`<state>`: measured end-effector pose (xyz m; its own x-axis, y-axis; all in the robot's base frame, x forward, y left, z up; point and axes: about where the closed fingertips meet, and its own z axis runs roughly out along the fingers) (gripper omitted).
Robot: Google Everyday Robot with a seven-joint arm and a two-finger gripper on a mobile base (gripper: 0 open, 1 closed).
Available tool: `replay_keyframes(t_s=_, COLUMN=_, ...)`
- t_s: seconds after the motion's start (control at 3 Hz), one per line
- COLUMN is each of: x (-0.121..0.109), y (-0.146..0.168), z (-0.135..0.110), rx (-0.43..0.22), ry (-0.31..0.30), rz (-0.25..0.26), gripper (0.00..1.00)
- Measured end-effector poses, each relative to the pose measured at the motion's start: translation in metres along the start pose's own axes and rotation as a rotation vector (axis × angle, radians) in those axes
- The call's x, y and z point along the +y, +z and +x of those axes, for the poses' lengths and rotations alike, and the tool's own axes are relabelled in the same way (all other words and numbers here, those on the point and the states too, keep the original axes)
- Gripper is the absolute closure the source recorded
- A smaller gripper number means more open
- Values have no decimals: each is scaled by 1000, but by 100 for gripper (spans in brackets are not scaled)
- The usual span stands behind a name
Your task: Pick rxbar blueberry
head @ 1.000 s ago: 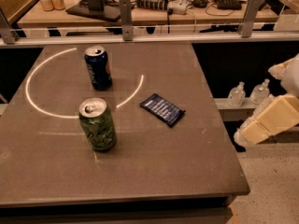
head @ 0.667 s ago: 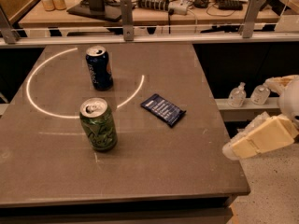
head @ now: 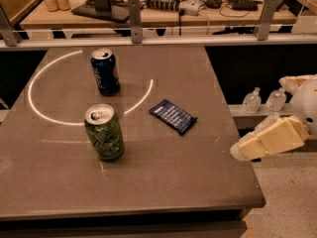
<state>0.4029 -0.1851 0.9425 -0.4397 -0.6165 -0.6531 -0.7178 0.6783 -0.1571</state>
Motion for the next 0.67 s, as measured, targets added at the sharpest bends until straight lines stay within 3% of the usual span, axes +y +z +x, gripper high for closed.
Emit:
replay_keyframes(t_s=0.33, x=28, y=22, z=-5, rx=-16, ry=-52, rz=-66, gripper=0)
replay_keyframes(t_s=0.67, x=55, y=42, z=-6, rx=-60, ry=-93, rz=-71, gripper=0)
